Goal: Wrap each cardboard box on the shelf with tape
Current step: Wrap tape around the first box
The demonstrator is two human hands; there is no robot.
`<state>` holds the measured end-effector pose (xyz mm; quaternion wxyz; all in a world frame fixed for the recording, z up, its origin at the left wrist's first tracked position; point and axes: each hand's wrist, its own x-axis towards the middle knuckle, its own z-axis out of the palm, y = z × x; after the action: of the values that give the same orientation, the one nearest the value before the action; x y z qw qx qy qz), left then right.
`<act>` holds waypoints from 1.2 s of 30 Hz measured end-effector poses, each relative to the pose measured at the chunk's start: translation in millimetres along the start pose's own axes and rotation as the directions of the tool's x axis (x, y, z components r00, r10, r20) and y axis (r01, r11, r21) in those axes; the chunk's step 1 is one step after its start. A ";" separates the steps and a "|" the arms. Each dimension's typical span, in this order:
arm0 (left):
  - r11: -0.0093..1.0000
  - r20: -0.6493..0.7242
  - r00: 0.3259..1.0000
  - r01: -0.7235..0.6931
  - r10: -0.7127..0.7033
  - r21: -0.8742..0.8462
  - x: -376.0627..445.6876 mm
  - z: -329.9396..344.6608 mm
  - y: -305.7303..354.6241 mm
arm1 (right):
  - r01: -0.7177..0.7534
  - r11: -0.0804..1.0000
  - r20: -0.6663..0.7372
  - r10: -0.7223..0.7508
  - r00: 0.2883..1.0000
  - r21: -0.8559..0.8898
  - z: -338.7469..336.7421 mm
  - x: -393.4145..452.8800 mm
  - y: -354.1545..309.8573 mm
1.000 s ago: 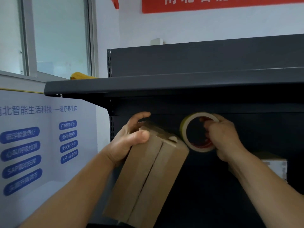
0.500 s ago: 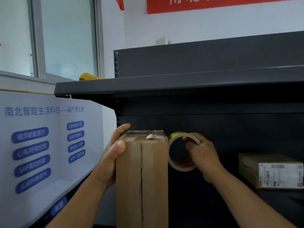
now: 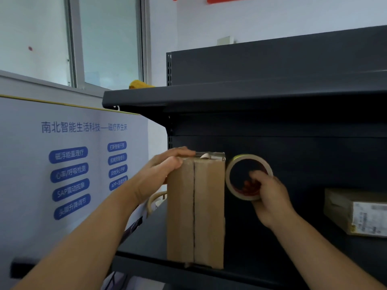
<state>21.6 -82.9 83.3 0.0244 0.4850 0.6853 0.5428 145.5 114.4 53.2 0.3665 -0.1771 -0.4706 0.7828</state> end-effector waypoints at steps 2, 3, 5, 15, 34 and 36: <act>1.000 -0.049 0.998 0.026 -0.026 -0.009 -0.1 4.7 0.6 | -0.063 0.990 0.013 0.062 0.998 0.123 5.1 -7.0 7.6; 0.999 -0.084 0.996 0.037 -0.037 0.000 0.3 7.2 1.5 | -0.086 0.982 0.015 0.085 0.996 0.168 8.6 -10.7 10.8; 0.999 -0.157 0.986 0.052 -0.053 -0.009 2.3 14.6 3.8 | -0.128 0.966 0.021 0.126 0.992 0.226 14.5 -17.9 16.5; 0.879 -0.407 0.874 0.047 -0.266 -0.474 5.6 71.5 0.1 | 0.074 0.995 -0.080 -0.080 0.994 -0.072 31.5 1.8 -19.7; 0.939 -0.054 0.942 0.325 -0.332 -0.110 20.0 93.5 -18.9 | 0.158 0.627 0.103 -0.124 0.987 -0.763 36.2 33.8 5.5; 0.940 0.027 0.943 0.332 -0.331 -0.076 23.1 90.1 -26.9 | 0.170 0.616 0.110 -0.135 0.985 -0.769 34.4 35.4 5.6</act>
<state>42.7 -0.4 37.1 0.1394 0.3653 0.7347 0.5544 98.1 118.1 67.8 0.3100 -0.2607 -0.7820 0.4737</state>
